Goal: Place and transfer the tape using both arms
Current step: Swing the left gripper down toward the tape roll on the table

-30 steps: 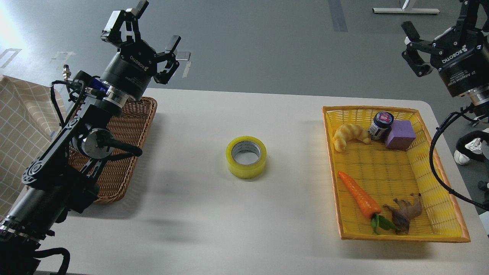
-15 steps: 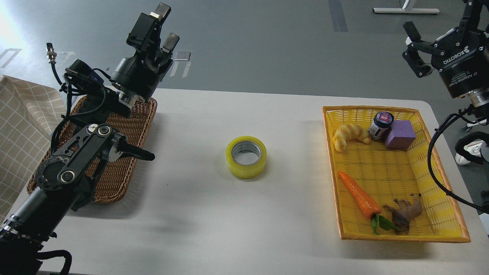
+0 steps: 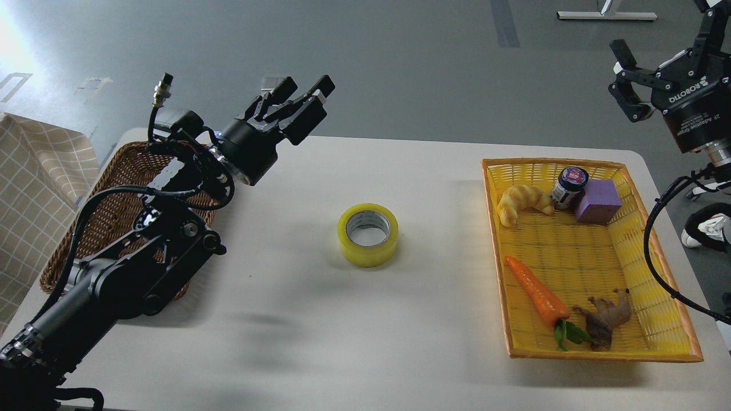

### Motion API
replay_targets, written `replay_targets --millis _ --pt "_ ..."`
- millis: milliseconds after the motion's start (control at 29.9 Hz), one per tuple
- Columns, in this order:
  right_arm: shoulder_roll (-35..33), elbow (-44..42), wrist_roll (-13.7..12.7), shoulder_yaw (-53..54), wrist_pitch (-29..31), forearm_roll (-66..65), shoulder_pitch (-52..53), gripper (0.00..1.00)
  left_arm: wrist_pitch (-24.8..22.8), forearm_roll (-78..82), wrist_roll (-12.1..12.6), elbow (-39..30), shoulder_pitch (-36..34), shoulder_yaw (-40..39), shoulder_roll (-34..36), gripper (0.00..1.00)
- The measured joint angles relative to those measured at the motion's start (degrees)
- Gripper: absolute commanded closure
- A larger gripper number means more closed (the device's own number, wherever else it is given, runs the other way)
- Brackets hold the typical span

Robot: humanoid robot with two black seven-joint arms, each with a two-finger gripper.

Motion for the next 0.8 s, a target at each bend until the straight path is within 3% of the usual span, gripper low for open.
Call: replay_targets --millis 134,434,702,802 --pt "0.2 0.0 0.0 0.0 0.0 0.0 -0.1 0.00 0.1 8.9 3.2 1.4 0.0 3.3 0.3 0.02" --pt "0.1 -0.6 0.0 0.0 0.0 0.0 -0.7 0.00 -0.2 10.9 14.6 5.6 -1.6 11.0 0.7 0.02" --pt "0.1 -0.7 0.0 0.0 0.0 0.0 -0.9 0.00 -0.4 10.9 21.0 6.8 -3.8 18.4 -0.8 0.02" --pt "0.1 -0.7 0.0 0.0 0.0 0.0 -0.9 0.00 -0.5 10.9 22.2 6.4 -4.0 18.9 -1.7 0.02"
